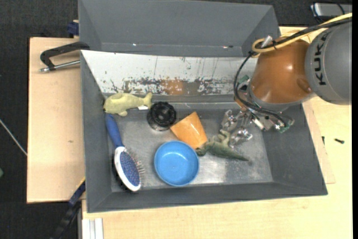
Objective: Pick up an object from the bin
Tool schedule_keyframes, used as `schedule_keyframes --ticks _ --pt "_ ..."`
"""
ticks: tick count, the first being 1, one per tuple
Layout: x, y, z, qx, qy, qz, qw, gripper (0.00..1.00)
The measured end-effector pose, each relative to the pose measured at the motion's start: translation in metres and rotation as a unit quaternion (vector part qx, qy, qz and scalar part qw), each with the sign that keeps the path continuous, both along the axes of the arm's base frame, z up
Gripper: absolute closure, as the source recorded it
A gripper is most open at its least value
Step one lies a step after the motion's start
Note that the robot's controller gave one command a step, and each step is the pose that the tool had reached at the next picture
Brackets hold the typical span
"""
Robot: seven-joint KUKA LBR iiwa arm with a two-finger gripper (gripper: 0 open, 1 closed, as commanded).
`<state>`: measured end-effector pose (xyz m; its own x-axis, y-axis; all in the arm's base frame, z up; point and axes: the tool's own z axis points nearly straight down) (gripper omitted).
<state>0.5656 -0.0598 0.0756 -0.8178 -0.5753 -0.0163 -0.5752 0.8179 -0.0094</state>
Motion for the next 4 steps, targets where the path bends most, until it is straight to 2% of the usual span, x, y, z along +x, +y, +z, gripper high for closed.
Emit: schedule_keyframes --ticks 1,2,3,4 --pt "-0.005 -0.002 0.181 -0.001 0.0015 -0.001 1.0000 1.00" --pt "-0.004 0.021 0.063 0.001 0.0118 -0.105 0.9944 1.00" --pt "-0.002 0.020 0.066 0.001 0.0084 -0.105 0.9944 0.00" --pt "-0.014 0.046 0.015 0.000 0.0107 0.068 0.9977 0.00"
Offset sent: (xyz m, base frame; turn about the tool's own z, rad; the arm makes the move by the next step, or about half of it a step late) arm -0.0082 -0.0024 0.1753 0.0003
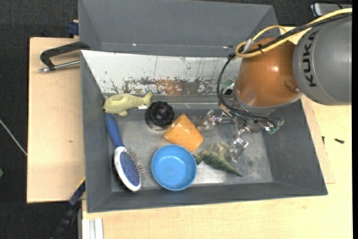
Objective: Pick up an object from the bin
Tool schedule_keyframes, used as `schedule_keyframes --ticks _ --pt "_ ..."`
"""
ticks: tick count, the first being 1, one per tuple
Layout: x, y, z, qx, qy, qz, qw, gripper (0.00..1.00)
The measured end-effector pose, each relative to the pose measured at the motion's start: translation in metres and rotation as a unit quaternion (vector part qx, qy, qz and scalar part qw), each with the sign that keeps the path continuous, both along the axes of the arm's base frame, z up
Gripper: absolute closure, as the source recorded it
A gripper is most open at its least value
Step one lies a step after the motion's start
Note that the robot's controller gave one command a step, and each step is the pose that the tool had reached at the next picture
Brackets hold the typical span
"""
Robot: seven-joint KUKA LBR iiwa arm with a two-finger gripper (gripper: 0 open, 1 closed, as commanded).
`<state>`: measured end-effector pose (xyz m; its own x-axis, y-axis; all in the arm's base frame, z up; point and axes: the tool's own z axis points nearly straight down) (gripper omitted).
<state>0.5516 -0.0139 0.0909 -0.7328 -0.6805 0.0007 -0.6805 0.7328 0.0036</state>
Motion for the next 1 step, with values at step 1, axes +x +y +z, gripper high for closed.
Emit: schedule_keyframes --ticks 1 --pt "0.0010 -0.0007 0.0014 0.000 -0.0018 -0.001 1.0000 1.00"
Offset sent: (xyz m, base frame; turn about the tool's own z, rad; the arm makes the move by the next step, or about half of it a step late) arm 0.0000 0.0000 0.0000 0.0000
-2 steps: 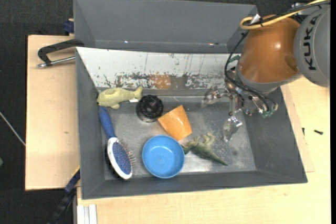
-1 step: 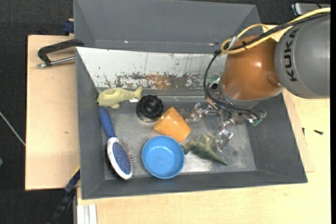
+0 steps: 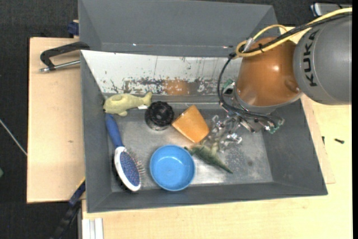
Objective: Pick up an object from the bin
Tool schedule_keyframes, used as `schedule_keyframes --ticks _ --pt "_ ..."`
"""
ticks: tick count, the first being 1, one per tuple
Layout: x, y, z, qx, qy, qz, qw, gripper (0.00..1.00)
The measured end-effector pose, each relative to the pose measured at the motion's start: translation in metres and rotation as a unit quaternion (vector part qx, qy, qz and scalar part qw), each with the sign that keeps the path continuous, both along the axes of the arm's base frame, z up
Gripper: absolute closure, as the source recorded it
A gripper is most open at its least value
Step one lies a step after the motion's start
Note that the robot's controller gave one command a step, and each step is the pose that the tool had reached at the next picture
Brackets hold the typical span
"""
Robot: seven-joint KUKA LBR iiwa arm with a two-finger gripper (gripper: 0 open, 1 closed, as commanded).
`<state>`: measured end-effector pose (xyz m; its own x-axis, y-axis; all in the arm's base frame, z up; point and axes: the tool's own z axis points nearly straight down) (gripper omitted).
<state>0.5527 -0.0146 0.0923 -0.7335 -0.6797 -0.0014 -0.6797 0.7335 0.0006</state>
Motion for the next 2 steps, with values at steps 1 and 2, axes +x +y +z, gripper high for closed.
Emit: schedule_keyframes --ticks 1,2 --pt "0.0001 -0.0001 0.0001 0.000 -0.0002 0.000 1.0000 0.00" --pt "0.0001 0.0002 0.0001 0.000 -0.0002 0.000 1.0000 1.00"
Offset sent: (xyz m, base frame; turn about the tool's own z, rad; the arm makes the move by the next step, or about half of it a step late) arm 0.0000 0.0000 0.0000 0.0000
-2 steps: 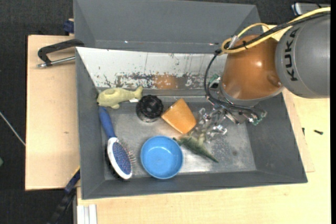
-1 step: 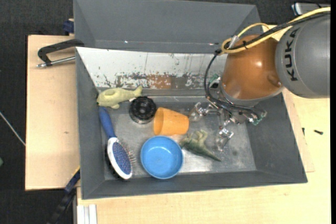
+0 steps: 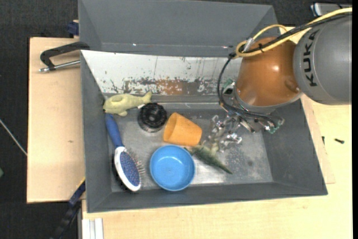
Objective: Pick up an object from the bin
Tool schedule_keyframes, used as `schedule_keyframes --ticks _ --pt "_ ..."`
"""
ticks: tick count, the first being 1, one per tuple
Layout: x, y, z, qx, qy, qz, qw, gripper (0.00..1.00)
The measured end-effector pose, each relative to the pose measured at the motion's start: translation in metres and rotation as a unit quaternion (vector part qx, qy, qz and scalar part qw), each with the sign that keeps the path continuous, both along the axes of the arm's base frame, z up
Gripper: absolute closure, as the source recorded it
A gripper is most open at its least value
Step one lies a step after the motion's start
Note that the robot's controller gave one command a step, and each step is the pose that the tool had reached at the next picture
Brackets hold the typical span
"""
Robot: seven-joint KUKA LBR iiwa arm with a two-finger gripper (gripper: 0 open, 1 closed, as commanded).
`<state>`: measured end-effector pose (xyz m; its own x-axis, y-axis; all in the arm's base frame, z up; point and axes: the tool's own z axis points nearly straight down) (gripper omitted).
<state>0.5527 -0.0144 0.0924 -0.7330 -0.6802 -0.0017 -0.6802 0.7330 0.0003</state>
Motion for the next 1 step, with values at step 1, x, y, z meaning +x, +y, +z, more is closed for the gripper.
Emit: schedule_keyframes --ticks 1 --pt "0.0067 0.0015 0.2503 0.000 -0.0077 0.013 0.9999 1.00"
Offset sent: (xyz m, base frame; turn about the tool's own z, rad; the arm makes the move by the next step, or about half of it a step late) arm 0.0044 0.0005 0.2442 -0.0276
